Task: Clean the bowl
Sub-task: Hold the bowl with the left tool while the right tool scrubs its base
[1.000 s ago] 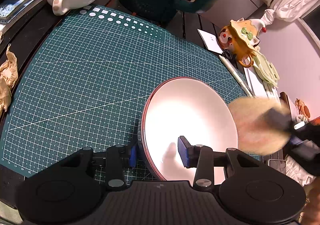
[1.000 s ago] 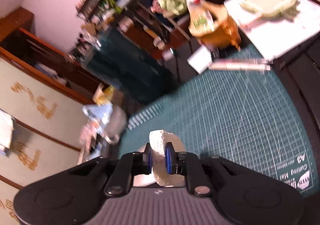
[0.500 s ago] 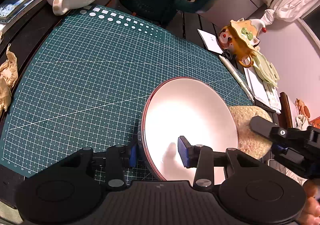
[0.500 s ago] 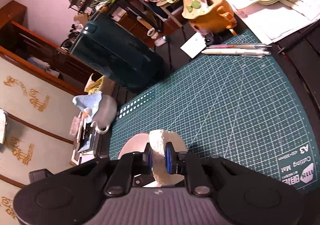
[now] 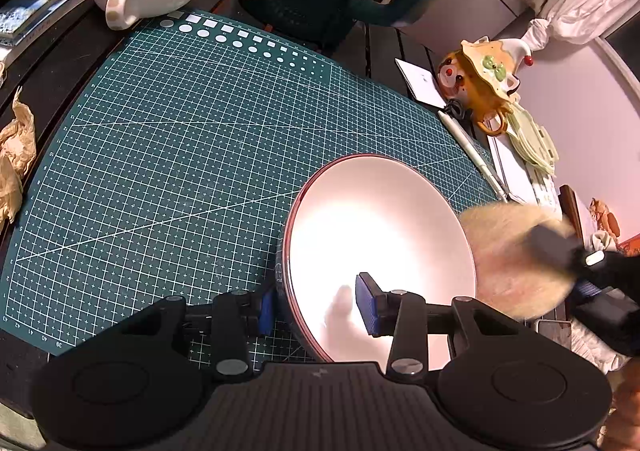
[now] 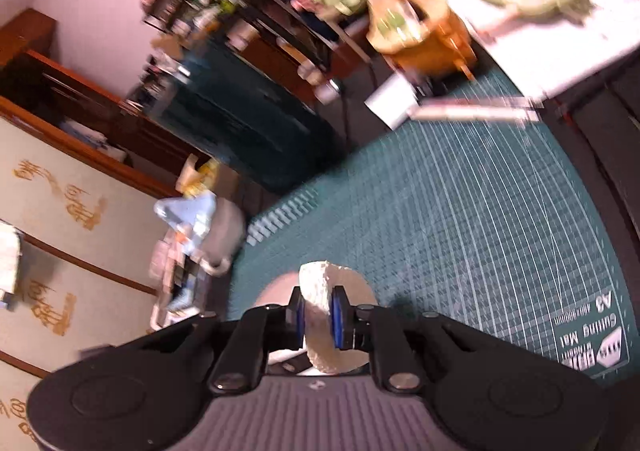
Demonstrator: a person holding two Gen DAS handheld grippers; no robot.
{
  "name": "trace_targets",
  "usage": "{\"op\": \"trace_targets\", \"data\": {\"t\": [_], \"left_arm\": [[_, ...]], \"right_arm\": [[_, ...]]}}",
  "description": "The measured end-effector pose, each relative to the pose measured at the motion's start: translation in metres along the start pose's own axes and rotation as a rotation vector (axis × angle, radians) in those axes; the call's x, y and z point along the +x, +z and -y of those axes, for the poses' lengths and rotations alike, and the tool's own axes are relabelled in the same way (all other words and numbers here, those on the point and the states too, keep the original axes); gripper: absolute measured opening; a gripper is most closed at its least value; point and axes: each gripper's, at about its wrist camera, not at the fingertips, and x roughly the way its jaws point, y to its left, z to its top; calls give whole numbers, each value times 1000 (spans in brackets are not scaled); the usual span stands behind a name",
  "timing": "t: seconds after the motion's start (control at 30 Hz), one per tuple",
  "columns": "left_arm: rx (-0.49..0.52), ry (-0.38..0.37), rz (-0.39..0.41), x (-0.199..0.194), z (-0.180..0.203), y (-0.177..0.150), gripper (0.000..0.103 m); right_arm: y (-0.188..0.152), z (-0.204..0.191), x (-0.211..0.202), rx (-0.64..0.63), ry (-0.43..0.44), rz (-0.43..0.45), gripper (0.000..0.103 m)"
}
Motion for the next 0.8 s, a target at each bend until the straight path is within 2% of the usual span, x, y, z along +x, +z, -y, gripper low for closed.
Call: {"op": "trace_targets", "data": {"t": [0.13, 0.23, 0.33, 0.4, 0.6, 0.8], "left_arm": [[-1, 0, 0, 2, 5, 4, 40], [-2, -1, 0, 0, 5, 1, 40], [-1, -1, 0, -4, 6, 1, 40], [1, 0, -1, -6, 8, 2, 40], [-3, 3, -3, -12, 8, 0, 39], [6, 23, -1, 5, -3, 4, 39]], "right_arm": [[-6, 10, 20, 10, -67, -61, 12], [-6, 10, 18, 23, -63, -64, 12], [0, -1, 0, -4, -9, 5, 12], [1, -1, 0, -9, -3, 10, 12], [-6, 16, 27, 25, -72, -74, 12], [0, 17, 31, 33, -47, -55, 12]]}}
